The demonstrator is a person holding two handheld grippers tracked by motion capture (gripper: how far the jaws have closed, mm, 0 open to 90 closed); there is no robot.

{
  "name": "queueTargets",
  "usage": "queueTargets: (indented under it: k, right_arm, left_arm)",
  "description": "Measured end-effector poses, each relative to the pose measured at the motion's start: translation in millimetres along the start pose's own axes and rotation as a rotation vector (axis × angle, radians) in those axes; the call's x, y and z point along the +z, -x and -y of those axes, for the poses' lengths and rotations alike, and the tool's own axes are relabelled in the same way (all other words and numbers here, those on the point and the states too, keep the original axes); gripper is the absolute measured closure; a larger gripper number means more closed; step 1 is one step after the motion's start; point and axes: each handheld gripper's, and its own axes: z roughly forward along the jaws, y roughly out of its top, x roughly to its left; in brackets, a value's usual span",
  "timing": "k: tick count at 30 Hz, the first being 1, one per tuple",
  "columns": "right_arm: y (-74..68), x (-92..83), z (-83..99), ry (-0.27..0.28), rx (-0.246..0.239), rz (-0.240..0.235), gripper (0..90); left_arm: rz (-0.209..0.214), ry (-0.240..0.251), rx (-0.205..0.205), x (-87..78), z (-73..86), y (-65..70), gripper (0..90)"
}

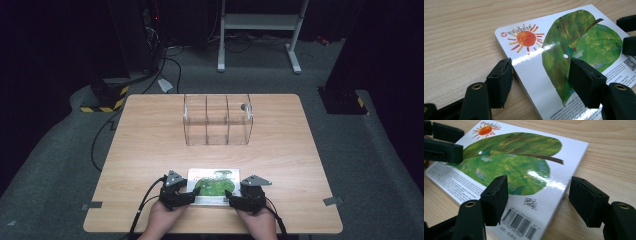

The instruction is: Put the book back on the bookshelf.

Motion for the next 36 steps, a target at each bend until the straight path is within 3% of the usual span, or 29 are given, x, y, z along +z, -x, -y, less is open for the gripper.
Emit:
queueTargets:
  k: [2,5,9,16,18,19,24,26,30,34,36]
  right_arm:
    - [-1.3,0.2,0.1,0.000,0.004,0.010,30.8]
    - [-2.5,0.5,2.0,0.014,0.010,0.017,30.8]
    - [-2.4,0.5,2.2,0.015,0.009,0.017,30.8]
    - [-2.7,0.5,2.8,0.019,0.012,0.016,30.9]
    - [-2.3,0.5,2.7,0.020,0.005,0.016,30.8]
    - [-1.8,0.4,2.3,0.017,0.005,0.013,30.8]
    - [-0.9,0.4,1.7,0.008,0.019,0.007,30.7]
    - [-0.2,0.3,1.9,0.013,0.019,0.003,30.7]
    - [-0.4,0.2,2.0,0.014,0.024,0.003,30.7]
    - [-0.5,-0.1,2.1,0.015,0.028,0.002,30.7]
    - [0.3,-0.1,2.3,0.020,0.029,-0.002,30.7]
  left_arm:
    - [-0.004,0.008,-0.010,-1.3,-0.7,1.3,37.9]
    - [-0.016,0.021,0.017,-4.9,-2.7,5.6,38.0]
    - [-0.020,0.020,0.023,-5.1,-3.3,6.4,38.3]
    - [0.005,0.032,0.009,-6.4,-3.4,1.8,40.7]
    - [-0.009,0.023,-0.023,-4.8,-2.3,-1.1,42.2]
    - [0.006,-0.001,-0.066,0.0,-1.2,-4.1,41.6]
    - [-0.017,0.036,-0.071,-2.5,-2.6,1.0,43.7]
    - [-0.006,0.085,-0.080,-9.2,-4.6,0.9,45.4]
    - [-0.014,0.109,-0.059,-12.5,-5.5,4.2,45.3]
    - [0.004,0.142,-0.067,-17.1,-6.3,4.2,45.7]
    - [0.032,0.178,-0.090,-22.0,-7.1,2.5,48.4]
